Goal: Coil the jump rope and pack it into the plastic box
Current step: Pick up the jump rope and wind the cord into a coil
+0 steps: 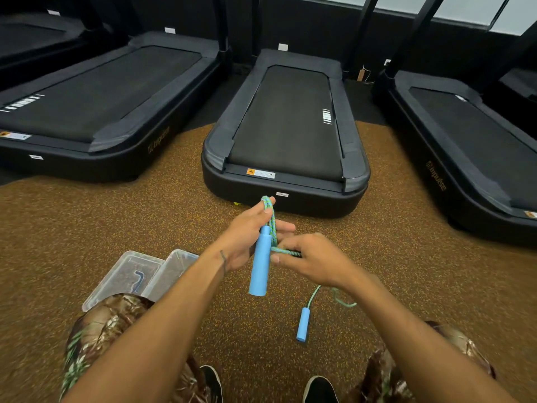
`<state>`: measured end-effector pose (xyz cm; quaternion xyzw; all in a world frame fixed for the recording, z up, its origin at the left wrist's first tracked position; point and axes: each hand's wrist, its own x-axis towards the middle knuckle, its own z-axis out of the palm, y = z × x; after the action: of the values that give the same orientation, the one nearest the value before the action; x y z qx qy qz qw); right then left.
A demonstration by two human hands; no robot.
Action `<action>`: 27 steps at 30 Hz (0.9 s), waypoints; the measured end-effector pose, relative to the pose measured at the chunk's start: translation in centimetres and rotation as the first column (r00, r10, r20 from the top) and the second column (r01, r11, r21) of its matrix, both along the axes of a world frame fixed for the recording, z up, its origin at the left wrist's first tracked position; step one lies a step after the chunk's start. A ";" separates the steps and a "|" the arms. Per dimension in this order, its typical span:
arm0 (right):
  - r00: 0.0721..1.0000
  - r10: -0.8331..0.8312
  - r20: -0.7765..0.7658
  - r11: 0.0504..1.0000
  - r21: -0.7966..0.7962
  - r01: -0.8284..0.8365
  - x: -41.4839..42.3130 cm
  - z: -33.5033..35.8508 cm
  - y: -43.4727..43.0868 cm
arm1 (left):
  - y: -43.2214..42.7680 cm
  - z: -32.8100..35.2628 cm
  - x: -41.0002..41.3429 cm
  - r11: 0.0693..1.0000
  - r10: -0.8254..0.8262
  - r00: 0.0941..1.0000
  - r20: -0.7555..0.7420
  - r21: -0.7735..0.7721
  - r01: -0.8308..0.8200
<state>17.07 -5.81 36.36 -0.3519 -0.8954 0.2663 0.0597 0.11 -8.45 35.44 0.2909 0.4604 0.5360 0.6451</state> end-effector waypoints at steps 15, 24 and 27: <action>0.922 -0.169 -0.348 0.985 -0.094 0.145 -0.5 1.8 3.5 | -0.9 -0.2 1.0 0.975 -0.224 0.974 -0.041 -0.008 0.224; 0.902 -0.152 -0.405 0.987 -0.115 0.115 -0.9 1.5 5.3 | -1.2 0.4 0.5 0.969 -0.235 0.971 0.045 -0.071 0.237; 0.863 -0.186 -0.470 0.976 -0.193 0.105 -1.5 1.2 5.9 | -0.7 0.9 0.1 0.971 -0.219 0.974 0.058 -0.083 0.223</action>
<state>15.56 0.09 37.59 -0.3442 -0.7981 0.4118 0.2737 0.22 -9.16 36.31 0.2983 0.4329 0.4466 0.7240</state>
